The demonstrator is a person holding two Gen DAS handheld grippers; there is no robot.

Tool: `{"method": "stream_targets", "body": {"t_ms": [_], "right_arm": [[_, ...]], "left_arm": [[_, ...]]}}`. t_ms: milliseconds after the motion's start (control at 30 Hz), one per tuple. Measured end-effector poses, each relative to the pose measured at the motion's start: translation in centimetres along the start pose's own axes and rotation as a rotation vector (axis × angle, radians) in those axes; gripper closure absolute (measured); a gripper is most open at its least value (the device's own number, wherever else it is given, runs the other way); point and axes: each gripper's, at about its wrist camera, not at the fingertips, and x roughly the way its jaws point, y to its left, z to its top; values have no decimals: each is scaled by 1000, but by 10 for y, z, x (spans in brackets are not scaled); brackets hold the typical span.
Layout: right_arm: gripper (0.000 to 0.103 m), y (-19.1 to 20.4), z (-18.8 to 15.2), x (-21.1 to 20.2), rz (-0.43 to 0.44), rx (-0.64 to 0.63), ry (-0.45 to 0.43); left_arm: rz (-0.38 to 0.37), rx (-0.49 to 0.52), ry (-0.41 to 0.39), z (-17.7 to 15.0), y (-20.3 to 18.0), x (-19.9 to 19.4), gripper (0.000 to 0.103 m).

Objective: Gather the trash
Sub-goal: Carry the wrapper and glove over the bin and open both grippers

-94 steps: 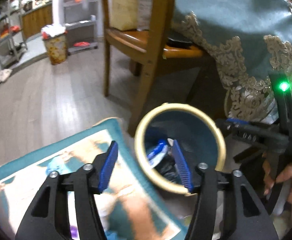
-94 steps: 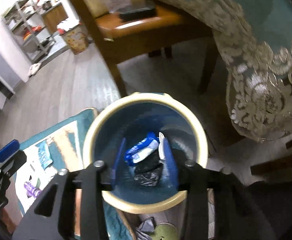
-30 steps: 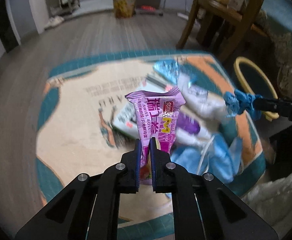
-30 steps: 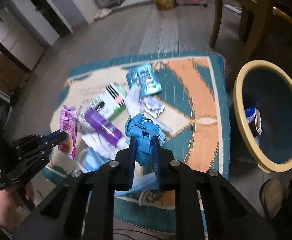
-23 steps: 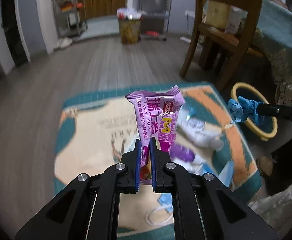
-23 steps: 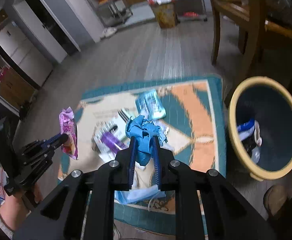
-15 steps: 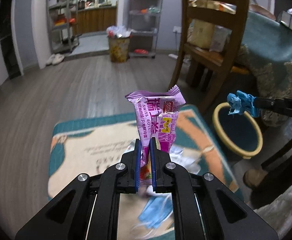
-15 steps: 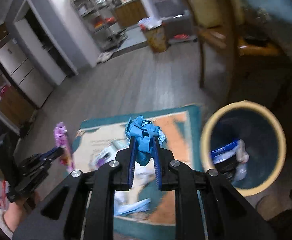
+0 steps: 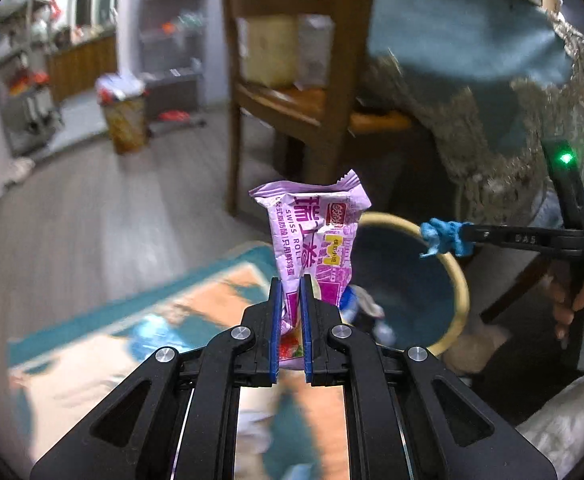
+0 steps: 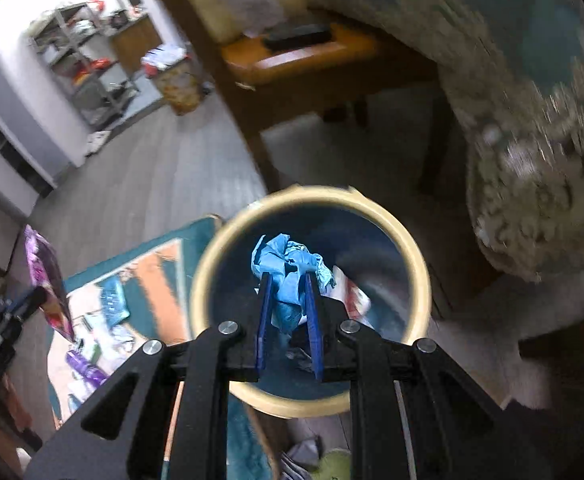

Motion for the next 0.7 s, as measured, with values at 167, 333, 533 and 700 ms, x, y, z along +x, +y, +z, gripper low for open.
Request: {"method": "stream_targets", "body": {"t_ms": [167,333,533,700], "right_arm": [[87,-13,-4,13,-15,24,36],[87,-15,-8,16,-25,14,47],[67,-22,-8,9,-17,49,15],[65,-17,-7,8,-9,49,15]], "left_arm": [[-74,30,82,-7,-40,53,93],[-116,37,133,-11,-69,97,93],[-109,42,138,-14,-79,116,64],[-101,43,99,-12,-69,96,54]]}}
